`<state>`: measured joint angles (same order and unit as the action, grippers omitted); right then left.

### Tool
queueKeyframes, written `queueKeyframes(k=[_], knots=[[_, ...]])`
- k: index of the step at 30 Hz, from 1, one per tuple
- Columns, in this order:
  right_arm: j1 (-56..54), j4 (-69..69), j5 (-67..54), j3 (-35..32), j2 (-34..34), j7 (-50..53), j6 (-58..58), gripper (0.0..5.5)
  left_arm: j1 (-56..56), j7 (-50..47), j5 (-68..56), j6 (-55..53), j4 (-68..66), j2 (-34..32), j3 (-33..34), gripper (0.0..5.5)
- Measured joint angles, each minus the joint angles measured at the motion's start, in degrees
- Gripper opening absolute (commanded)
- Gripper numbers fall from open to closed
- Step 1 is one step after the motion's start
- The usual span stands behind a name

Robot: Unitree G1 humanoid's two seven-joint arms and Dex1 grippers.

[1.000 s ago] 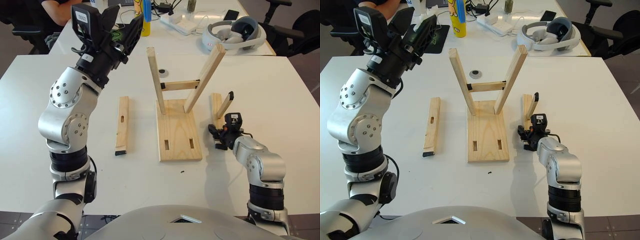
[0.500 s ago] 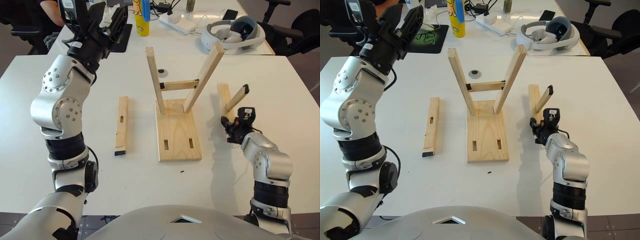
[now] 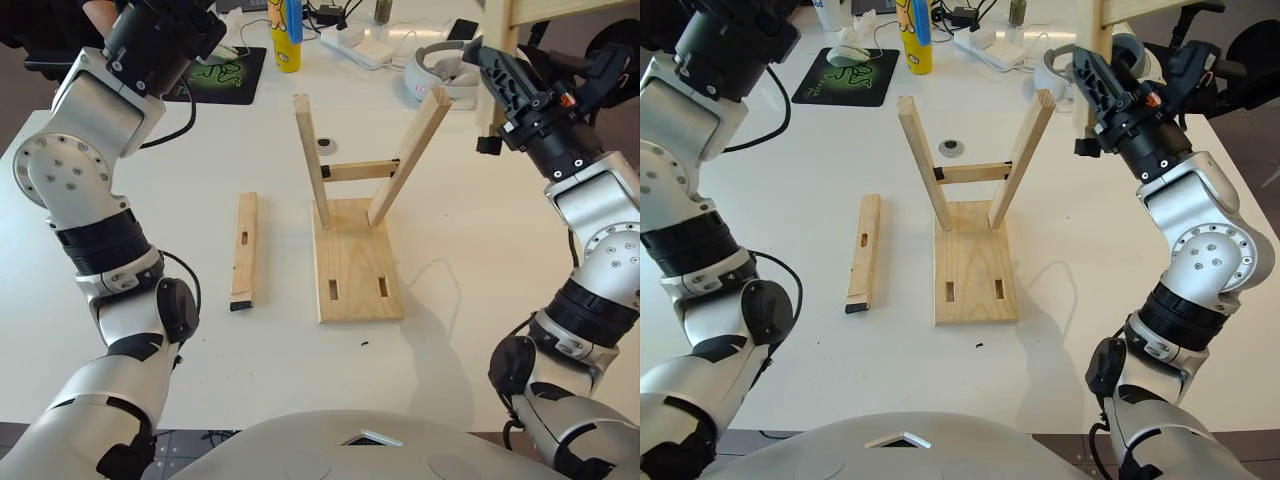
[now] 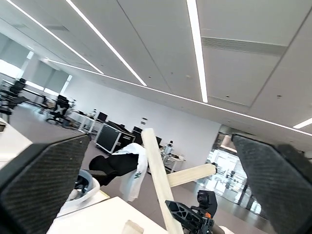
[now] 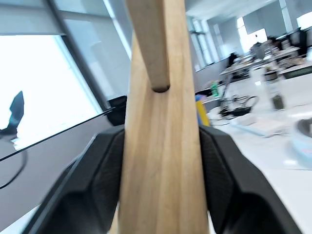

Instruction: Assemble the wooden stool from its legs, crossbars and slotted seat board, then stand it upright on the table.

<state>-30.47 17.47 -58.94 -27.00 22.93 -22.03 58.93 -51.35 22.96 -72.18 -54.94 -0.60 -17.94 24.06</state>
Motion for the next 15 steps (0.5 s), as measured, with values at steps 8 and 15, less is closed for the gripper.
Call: queueKeyframes(k=[8,15], knots=[[-2.0,-0.34,-17.02,4.78,3.51,-2.96,9.47,2.07,-4.21,5.15,-3.09,-5.62,-6.23,-1.01,-4.16,5.4],[-4.54,-3.66,-25.41,5.55,7.51,-3.23,10.16,2.07,-4.22,9.86,-0.91,-7.64,-9.57,-3.98,-6.05,5.4]])
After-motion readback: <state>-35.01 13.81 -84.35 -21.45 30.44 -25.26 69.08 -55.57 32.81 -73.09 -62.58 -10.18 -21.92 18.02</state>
